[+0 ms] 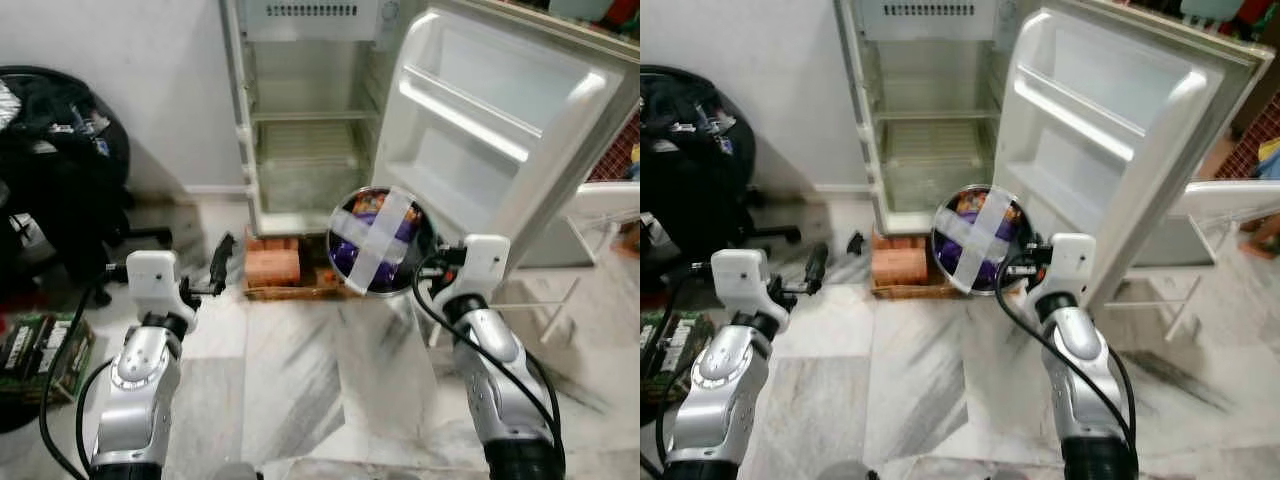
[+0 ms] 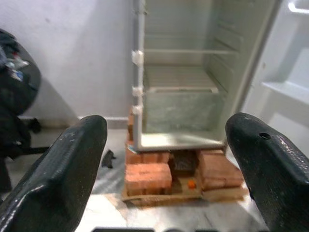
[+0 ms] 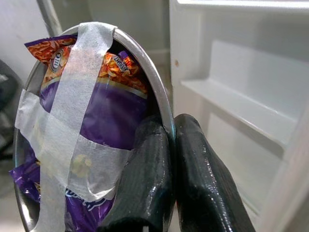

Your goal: Restocking fridge

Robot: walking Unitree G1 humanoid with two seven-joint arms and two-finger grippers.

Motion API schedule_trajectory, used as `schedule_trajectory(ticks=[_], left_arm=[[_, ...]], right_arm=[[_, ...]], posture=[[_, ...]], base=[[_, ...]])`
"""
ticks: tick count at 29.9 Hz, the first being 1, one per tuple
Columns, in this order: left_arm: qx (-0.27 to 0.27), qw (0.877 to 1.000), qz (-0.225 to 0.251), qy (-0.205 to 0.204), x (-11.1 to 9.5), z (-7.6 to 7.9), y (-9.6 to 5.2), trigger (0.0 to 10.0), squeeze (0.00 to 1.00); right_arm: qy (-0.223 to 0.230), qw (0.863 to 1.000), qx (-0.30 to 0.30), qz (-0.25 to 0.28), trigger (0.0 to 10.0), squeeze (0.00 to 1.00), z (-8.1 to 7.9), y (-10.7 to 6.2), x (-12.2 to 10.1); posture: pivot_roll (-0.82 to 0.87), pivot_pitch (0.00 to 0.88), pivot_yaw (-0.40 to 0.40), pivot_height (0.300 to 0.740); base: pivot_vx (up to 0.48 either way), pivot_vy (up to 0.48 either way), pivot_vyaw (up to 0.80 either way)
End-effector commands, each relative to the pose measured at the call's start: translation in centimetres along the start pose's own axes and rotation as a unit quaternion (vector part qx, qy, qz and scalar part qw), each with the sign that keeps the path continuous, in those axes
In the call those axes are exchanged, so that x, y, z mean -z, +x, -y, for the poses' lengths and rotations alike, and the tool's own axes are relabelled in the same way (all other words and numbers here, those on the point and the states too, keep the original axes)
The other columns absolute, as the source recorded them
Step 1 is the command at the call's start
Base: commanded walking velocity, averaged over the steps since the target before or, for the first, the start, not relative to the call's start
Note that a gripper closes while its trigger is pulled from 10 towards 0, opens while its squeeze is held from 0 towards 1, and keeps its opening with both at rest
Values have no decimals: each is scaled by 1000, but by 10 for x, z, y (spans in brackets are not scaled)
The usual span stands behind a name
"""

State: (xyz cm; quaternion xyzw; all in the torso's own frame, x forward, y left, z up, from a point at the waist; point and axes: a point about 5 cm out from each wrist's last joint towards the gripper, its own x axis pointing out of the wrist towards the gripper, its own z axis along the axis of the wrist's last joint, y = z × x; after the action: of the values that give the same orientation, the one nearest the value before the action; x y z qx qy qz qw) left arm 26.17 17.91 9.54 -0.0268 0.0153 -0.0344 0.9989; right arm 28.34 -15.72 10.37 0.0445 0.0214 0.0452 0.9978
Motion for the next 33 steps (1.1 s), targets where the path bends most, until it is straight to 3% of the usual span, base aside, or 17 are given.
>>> schedule_trajectory(ticks=[1,8,19,33], left_arm=[[-3,1000,-8,5,4,-2,-2,10000,0],[6,1000,-16,-9,5,-1,-3,10000,0],[24,1000,0,-2,2,3,-1,10000,0],[13,1000,4,7,1,2,0,10000,0]], right_arm=[[1,1000,2,4,10000,0,-5,5,-4],[33,999,10,-20,10000,0,-3,7,0],[43,999,18,-15,10000,0,-3,9,-2],[53,998,16,-8,10000,0,-4,13,-5]], posture=[[55,42,-7,740],[55,45,-12,740],[52,47,-13,740],[55,48,-16,740]], base=[[251,409,0],[258,406,0],[299,372,0],[411,168,0]])
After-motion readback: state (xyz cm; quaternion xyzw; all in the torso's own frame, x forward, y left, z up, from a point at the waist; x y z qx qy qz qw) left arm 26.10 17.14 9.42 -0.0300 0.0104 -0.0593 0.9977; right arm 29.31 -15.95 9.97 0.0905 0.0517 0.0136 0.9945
